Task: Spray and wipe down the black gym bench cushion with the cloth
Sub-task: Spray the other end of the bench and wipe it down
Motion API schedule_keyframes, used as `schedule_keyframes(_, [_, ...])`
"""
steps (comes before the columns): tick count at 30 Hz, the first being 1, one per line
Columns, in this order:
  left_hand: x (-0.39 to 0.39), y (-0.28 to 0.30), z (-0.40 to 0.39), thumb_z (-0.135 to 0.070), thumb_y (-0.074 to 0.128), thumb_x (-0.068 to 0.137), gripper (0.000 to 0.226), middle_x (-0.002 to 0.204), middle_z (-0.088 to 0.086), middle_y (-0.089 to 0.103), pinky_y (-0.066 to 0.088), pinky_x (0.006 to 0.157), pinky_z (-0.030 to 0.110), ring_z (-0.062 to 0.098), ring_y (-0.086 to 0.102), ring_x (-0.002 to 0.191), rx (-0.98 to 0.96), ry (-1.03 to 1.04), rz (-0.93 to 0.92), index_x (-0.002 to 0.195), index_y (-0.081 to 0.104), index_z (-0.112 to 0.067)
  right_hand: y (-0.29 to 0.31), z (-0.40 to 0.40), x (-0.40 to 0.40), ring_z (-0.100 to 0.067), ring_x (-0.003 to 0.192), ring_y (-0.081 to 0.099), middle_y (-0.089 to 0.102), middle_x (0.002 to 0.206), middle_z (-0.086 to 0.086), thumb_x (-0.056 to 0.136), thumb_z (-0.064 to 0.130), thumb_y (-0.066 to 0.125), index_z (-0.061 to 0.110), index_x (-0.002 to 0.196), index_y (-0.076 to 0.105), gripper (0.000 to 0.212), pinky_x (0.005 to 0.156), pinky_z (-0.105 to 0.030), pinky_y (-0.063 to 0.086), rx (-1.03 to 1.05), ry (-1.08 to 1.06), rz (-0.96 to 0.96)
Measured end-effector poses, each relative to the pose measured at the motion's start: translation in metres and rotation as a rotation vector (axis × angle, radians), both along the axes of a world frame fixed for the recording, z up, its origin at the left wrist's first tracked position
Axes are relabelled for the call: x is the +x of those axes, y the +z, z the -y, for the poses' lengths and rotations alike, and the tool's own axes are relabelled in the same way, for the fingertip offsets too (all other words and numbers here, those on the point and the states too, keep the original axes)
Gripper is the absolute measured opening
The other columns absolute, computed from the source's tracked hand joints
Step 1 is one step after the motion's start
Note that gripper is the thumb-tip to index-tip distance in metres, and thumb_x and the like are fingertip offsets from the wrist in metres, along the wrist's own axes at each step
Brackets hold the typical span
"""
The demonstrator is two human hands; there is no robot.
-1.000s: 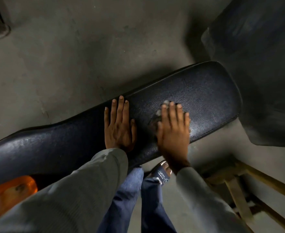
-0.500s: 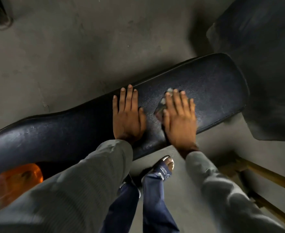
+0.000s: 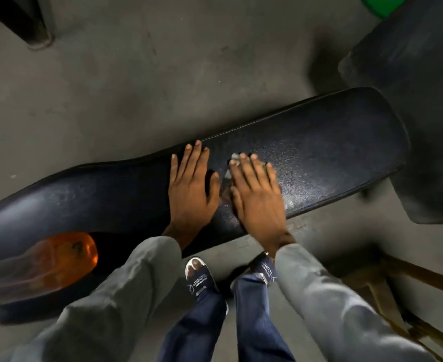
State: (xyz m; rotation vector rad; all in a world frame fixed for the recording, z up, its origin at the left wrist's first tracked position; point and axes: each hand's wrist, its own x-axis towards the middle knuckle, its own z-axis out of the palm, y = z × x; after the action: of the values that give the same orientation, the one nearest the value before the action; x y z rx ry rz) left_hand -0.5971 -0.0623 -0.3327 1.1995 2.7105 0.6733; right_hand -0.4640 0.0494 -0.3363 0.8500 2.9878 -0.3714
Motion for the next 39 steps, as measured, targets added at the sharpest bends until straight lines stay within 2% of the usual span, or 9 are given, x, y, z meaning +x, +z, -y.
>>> schedule_keyframes(4, [-0.001, -0.002, 0.034, -0.048, 0.047, 0.103, 0.069, 0.171, 0.016, 0.033, 0.015, 0.133, 0.056, 0.032, 0.025, 0.162, -0.114, -0.027, -0.022, 0.158, 0.046, -0.006, 0.004, -0.014, 0.012, -0.032, 0.169, 0.014, 0.021, 0.181, -0.008, 0.115, 0.04, 0.025, 0.02, 0.173, 0.023, 0.062, 0.136, -0.057, 0.015, 0.023, -0.251, 0.062])
schedule_keyframes(6, [0.001, -0.001, 0.047, -0.046, 0.05, 0.102, 0.066, 0.171, 0.016, 0.033, 0.017, 0.132, 0.056, 0.032, 0.026, 0.162, -0.115, -0.048, -0.021, 0.155, 0.05, -0.007, 0.008, 0.014, 0.021, -0.032, 0.17, 0.011, 0.017, 0.182, -0.008, 0.114, 0.038, 0.028, 0.02, 0.174, 0.021, 0.063, 0.137, -0.056, 0.012, 0.025, -0.267, 0.08])
schedule_keyframes(10, [0.005, 0.007, 0.073, -0.038, 0.049, 0.104, 0.055, 0.169, 0.013, 0.038, 0.018, 0.132, 0.057, 0.032, 0.029, 0.16, -0.094, -0.009, -0.019, 0.151, 0.054, -0.01, 0.01, 0.079, 0.012, -0.032, 0.167, 0.021, 0.026, 0.179, -0.007, 0.11, 0.034, 0.045, 0.018, 0.171, 0.03, 0.065, 0.135, -0.059, 0.019, -0.034, 0.0, 0.066])
schedule_keyframes(15, [0.001, 0.009, 0.096, -0.029, 0.046, 0.106, 0.049, 0.166, 0.013, 0.044, 0.02, 0.132, 0.056, 0.033, 0.034, 0.158, -0.104, 0.073, -0.024, 0.148, 0.057, -0.008, 0.006, 0.043, -0.068, -0.03, 0.166, 0.027, 0.035, 0.176, -0.005, 0.112, 0.04, 0.033, 0.02, 0.17, 0.033, 0.061, 0.136, -0.054, 0.018, -0.016, 0.249, -0.003])
schedule_keyframes(20, [-0.003, 0.015, 0.085, -0.029, 0.053, 0.103, 0.052, 0.168, 0.01, 0.041, 0.019, 0.132, 0.055, 0.029, 0.031, 0.16, -0.098, 0.079, 0.0, 0.152, 0.054, -0.01, 0.005, -0.027, -0.049, -0.029, 0.169, 0.015, 0.026, 0.18, -0.005, 0.114, 0.042, 0.023, 0.021, 0.173, 0.026, 0.062, 0.137, -0.054, 0.013, -0.016, -0.076, 0.062])
schedule_keyframes(24, [-0.01, 0.011, 0.076, -0.035, 0.048, 0.104, 0.059, 0.172, 0.011, 0.034, 0.017, 0.133, 0.056, 0.029, 0.025, 0.162, -0.131, 0.089, 0.04, 0.157, 0.047, -0.01, 0.015, 0.028, 0.01, -0.029, 0.17, 0.011, 0.018, 0.182, -0.006, 0.114, 0.038, 0.026, 0.019, 0.174, 0.022, 0.063, 0.136, -0.057, 0.014, 0.014, -0.152, 0.109])
schedule_keyframes(28, [-0.006, 0.004, 0.075, -0.038, 0.04, 0.106, 0.061, 0.174, 0.012, 0.029, 0.013, 0.133, 0.056, 0.029, 0.021, 0.163, -0.165, 0.039, 0.043, 0.16, 0.042, -0.009, 0.014, 0.078, -0.011, -0.03, 0.167, 0.021, 0.026, 0.18, -0.005, 0.111, 0.038, 0.036, 0.019, 0.171, 0.03, 0.063, 0.135, -0.057, 0.017, -0.043, 0.044, 0.074])
schedule_keyframes(33, [-0.008, 0.008, 0.063, -0.032, 0.052, 0.095, 0.056, 0.164, 0.015, 0.046, 0.024, 0.128, 0.059, 0.038, 0.039, 0.154, -0.185, 0.124, 0.007, 0.145, 0.06, -0.006, 0.004, 0.001, -0.06, -0.03, 0.167, 0.023, 0.033, 0.177, -0.005, 0.113, 0.042, 0.033, 0.019, 0.17, 0.034, 0.062, 0.136, -0.054, 0.018, 0.025, 0.248, 0.002])
schedule_keyframes(39, [0.015, 0.02, 0.016, -0.03, 0.062, 0.083, 0.053, 0.152, 0.012, 0.06, 0.033, 0.123, 0.059, 0.037, 0.052, 0.144, -0.102, 0.035, 0.0, 0.132, 0.07, -0.01, 0.005, -0.078, 0.025, -0.03, 0.17, 0.01, 0.023, 0.181, -0.005, 0.115, 0.043, 0.022, 0.021, 0.173, 0.026, 0.062, 0.136, -0.056, 0.013, 0.013, -0.238, 0.048])
